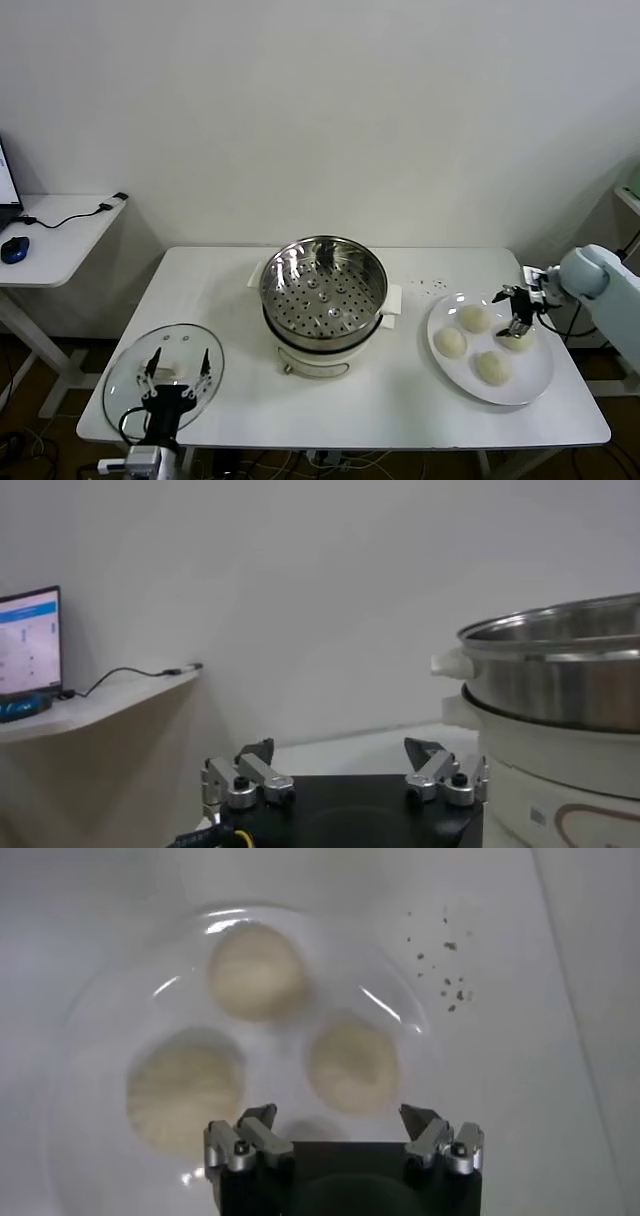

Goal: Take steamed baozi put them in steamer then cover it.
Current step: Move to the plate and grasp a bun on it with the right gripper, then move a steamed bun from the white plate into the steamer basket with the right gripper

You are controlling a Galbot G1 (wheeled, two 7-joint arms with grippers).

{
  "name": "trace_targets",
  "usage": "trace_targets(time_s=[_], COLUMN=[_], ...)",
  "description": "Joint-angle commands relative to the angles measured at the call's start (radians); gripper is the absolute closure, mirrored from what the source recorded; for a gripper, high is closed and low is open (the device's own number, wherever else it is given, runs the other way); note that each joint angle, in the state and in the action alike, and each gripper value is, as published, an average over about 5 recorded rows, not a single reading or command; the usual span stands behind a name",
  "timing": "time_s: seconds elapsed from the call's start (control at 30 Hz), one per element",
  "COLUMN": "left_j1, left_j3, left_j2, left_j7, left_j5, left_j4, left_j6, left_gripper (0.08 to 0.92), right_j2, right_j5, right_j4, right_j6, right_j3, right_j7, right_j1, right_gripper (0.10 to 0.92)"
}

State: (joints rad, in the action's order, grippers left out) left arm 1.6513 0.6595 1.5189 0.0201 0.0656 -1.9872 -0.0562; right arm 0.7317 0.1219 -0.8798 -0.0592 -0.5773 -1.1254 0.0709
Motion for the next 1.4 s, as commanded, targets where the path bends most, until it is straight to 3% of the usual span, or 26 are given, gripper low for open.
trace_targets(time_s=[0.03,0.67,1.03,1.4], left_j1=[-0.005,-0.006,-0.006,0.002], left_j3=[0.004,0.010,0.006,0.007], left_j2=[-0.001,-0.003,-0.004,-0.006], left_j7=[0.006,0.009,0.034,0.037], left_j5=[-0.036,-0.035,-0.035,-0.035], left_j4=[0.007,0.017,0.018,0.015], left_j6=[0.016,0.018,0.035,0.034], left_gripper=[0.177,0.177,0.177,0.177], right_j2=[0.178,0.258,0.261,0.220], right_j5=[0.039,0.095,0.105,0.023], right_j4=[0.246,0.338,0.332,0.241], right_j6=[0.048,0.091,0.094,0.133], right_j3=[-0.189,-0.185,-0.170,-0.245], right_j7=[-0.047,-0.050,-0.045,-0.073], right_j1=[-0.163,-0.136,-0.120,-0.196], right_gripper=[0.203,0.205,0.306,0.345])
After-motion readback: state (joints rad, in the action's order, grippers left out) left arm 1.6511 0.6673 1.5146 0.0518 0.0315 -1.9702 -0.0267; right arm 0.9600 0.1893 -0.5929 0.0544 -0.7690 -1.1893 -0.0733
